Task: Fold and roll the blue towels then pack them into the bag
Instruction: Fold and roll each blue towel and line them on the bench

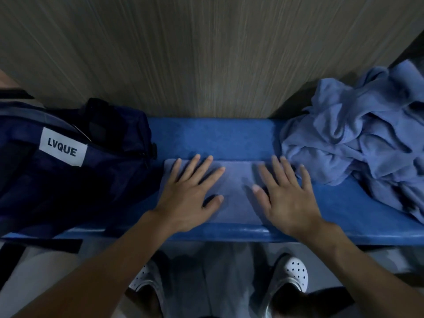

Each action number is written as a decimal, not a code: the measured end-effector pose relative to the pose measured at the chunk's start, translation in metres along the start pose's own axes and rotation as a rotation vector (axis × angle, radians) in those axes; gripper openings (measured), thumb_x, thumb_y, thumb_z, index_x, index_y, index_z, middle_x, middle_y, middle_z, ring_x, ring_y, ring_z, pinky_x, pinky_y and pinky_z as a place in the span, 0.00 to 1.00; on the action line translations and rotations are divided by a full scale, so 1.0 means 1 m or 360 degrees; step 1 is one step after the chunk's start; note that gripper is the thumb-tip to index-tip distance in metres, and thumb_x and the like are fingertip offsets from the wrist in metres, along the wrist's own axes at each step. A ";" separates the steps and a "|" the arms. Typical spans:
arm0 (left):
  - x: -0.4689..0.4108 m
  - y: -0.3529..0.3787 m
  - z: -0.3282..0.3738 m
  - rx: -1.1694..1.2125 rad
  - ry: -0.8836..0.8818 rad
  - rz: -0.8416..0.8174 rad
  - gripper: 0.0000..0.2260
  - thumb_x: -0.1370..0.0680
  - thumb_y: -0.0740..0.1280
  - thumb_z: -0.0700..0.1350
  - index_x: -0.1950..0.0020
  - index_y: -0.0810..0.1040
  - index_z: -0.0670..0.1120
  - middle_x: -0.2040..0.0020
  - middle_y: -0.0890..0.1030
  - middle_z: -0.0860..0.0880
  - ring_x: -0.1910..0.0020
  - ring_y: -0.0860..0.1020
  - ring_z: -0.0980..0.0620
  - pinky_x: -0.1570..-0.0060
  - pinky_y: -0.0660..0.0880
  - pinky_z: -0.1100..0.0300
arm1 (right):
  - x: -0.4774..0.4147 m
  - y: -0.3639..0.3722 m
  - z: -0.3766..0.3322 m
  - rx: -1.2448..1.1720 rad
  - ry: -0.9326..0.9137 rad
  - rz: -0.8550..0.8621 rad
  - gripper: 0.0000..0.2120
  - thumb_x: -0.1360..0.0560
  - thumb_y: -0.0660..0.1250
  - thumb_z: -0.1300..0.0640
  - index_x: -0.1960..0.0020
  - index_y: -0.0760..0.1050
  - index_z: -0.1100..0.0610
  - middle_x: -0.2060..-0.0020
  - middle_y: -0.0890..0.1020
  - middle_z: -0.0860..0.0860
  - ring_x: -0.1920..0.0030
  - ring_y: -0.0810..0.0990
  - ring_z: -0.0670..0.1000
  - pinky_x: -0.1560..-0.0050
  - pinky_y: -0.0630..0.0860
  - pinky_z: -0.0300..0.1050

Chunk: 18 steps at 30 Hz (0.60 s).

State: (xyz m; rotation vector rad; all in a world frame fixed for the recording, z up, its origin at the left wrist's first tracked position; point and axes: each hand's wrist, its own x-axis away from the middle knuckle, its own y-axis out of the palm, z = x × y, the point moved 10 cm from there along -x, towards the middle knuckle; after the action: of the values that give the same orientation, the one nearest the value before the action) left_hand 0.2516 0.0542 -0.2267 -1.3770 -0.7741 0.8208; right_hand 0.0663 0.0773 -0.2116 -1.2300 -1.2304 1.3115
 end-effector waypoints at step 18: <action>0.000 -0.005 0.042 0.0012 0.0139 0.0099 0.30 0.23 0.46 0.67 0.21 0.54 0.60 0.20 0.52 0.54 0.20 0.47 0.49 0.26 0.45 0.37 | 0.019 -0.011 0.032 -0.0341 0.0384 0.0214 0.28 0.25 0.53 0.38 0.32 0.68 0.54 0.31 0.70 0.55 0.30 0.66 0.57 0.35 0.62 0.61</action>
State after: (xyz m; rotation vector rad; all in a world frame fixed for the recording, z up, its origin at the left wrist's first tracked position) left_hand 0.2156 0.0760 -0.2194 -1.4269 -0.6628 0.8058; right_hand 0.0330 0.0946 -0.2021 -1.5981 -1.1510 1.1064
